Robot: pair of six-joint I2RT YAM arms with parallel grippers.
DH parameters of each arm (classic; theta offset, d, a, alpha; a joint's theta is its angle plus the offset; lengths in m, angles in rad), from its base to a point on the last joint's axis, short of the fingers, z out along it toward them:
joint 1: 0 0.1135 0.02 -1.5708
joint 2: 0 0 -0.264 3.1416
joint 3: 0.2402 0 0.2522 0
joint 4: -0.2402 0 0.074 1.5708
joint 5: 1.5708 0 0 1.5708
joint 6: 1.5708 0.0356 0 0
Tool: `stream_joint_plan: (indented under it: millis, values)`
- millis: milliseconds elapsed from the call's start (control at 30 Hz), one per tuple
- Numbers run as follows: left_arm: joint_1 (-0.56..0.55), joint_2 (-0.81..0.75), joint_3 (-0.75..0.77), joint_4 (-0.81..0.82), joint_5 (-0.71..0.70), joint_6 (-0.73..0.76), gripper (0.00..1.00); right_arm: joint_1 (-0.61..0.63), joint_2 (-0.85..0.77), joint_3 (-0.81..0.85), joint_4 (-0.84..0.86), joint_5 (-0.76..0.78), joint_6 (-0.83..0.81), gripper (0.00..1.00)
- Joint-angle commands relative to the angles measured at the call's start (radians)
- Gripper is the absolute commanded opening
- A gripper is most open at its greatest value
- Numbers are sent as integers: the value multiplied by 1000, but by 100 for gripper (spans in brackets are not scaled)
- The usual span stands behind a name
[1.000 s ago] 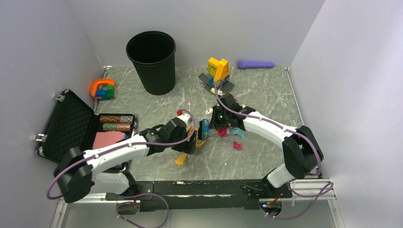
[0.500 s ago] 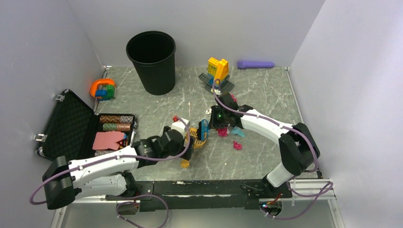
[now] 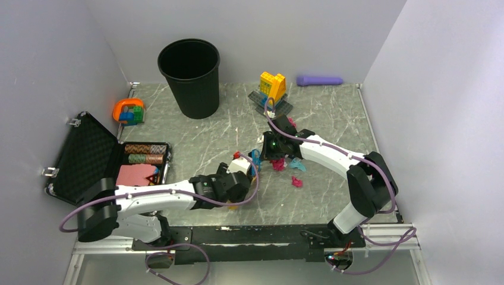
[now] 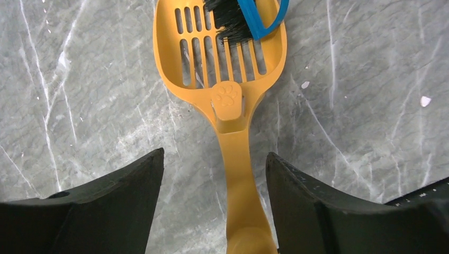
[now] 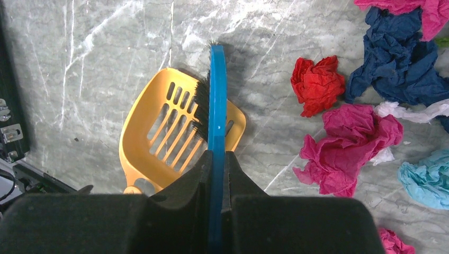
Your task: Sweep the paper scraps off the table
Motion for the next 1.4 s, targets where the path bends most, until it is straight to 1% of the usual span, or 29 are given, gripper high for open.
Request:
stream_joint_plan:
  millis: [0,100,233,367,500,533,600,633,700,733,833,933,1067,1200,1367]
  values:
    - [-6,74,76,-13,0,-28,71,10,35,13,-43,16,-22,0]
    - [-4,124,107,-34,8,-38,64,10,32,9,-42,14,-22,0]
    - [2,145,126,-42,34,-41,56,9,32,3,-37,13,-19,0]
    - [16,138,114,-40,67,-44,51,10,28,-2,-33,11,-16,0]
    - [64,105,67,-1,151,-50,48,10,25,0,-34,11,-17,0]
    - [75,95,54,11,168,-49,46,10,25,1,-35,12,-17,0]
    - [87,79,42,14,178,-47,38,10,25,3,-38,14,-17,0]
    - [89,73,40,10,178,-47,30,9,25,4,-39,17,-17,0]
    - [92,66,44,-3,168,-50,7,9,17,5,-43,27,-13,0]
    - [95,64,44,-10,161,-51,0,10,7,4,-42,32,-11,0]
    - [116,45,27,-10,164,-40,0,3,-44,-6,-13,22,-7,0]
    - [143,10,-6,28,211,3,0,-18,-115,2,-8,21,0,0]
    - [147,-32,-2,7,239,41,0,-58,-213,35,-62,105,-18,0]
    - [147,-54,18,-41,278,69,0,-103,-284,84,-158,314,-67,0]
    - [141,-64,-10,43,403,165,0,-149,-292,150,-282,689,-104,0]
